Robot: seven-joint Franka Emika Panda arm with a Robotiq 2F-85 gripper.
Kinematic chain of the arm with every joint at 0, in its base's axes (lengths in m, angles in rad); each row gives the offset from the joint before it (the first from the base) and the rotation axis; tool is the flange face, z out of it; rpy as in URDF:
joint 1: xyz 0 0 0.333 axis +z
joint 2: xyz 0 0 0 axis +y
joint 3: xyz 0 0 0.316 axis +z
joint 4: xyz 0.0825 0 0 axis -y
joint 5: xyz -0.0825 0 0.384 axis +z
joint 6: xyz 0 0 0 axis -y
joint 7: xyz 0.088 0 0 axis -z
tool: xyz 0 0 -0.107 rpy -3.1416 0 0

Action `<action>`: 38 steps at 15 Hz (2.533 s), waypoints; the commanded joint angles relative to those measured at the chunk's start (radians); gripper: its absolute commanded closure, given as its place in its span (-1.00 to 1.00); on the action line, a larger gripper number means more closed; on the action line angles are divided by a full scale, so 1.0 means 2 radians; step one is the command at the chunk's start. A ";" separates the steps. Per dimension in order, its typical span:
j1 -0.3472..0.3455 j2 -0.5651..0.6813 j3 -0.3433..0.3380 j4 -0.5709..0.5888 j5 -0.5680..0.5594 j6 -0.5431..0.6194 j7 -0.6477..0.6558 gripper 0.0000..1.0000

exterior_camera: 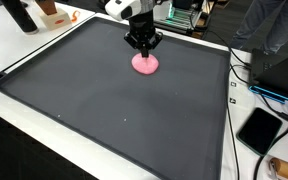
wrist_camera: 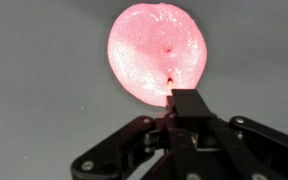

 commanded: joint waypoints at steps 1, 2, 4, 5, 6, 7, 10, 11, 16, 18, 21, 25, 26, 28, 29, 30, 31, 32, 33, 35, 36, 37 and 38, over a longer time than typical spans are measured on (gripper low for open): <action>0.001 -0.028 0.000 0.000 0.006 -0.037 0.019 0.94; 0.002 -0.034 0.000 0.001 0.004 -0.044 0.023 0.94; 0.004 -0.049 0.001 0.005 0.006 -0.065 0.028 0.94; 0.005 -0.056 0.001 0.007 0.005 -0.074 0.032 0.94; 0.005 -0.064 0.001 0.010 0.007 -0.082 0.032 0.94; 0.006 -0.071 0.001 0.012 0.007 -0.092 0.034 0.94; 0.008 -0.094 0.001 0.016 0.008 -0.120 0.035 0.94; 0.009 -0.102 0.002 0.018 0.008 -0.132 0.038 0.94; 0.016 -0.134 0.003 0.021 0.002 -0.174 0.056 0.94; 0.018 -0.144 0.004 0.022 0.001 -0.184 0.059 0.94; 0.021 -0.151 0.006 0.025 -0.009 -0.194 0.075 0.94; 0.020 -0.146 0.005 0.027 -0.003 -0.184 0.064 0.74; 0.020 -0.146 0.005 0.027 -0.003 -0.184 0.064 0.74; 0.020 -0.146 0.005 0.027 -0.003 -0.184 0.064 0.74; 0.020 -0.146 0.005 0.027 -0.003 -0.184 0.064 0.74; 0.020 -0.146 0.005 0.027 -0.003 -0.184 0.064 0.74; 0.020 -0.146 0.005 0.027 -0.003 -0.184 0.064 0.74; 0.020 -0.146 0.005 0.027 -0.003 -0.184 0.064 0.74; 0.020 -0.146 0.005 0.027 -0.003 -0.184 0.064 0.74; 0.020 -0.146 0.005 0.027 -0.003 -0.184 0.064 0.74; 0.020 -0.146 0.005 0.027 -0.003 -0.184 0.064 0.74; 0.020 -0.146 0.005 0.027 -0.003 -0.184 0.064 0.74; 0.020 -0.146 0.005 0.027 -0.003 -0.184 0.064 0.74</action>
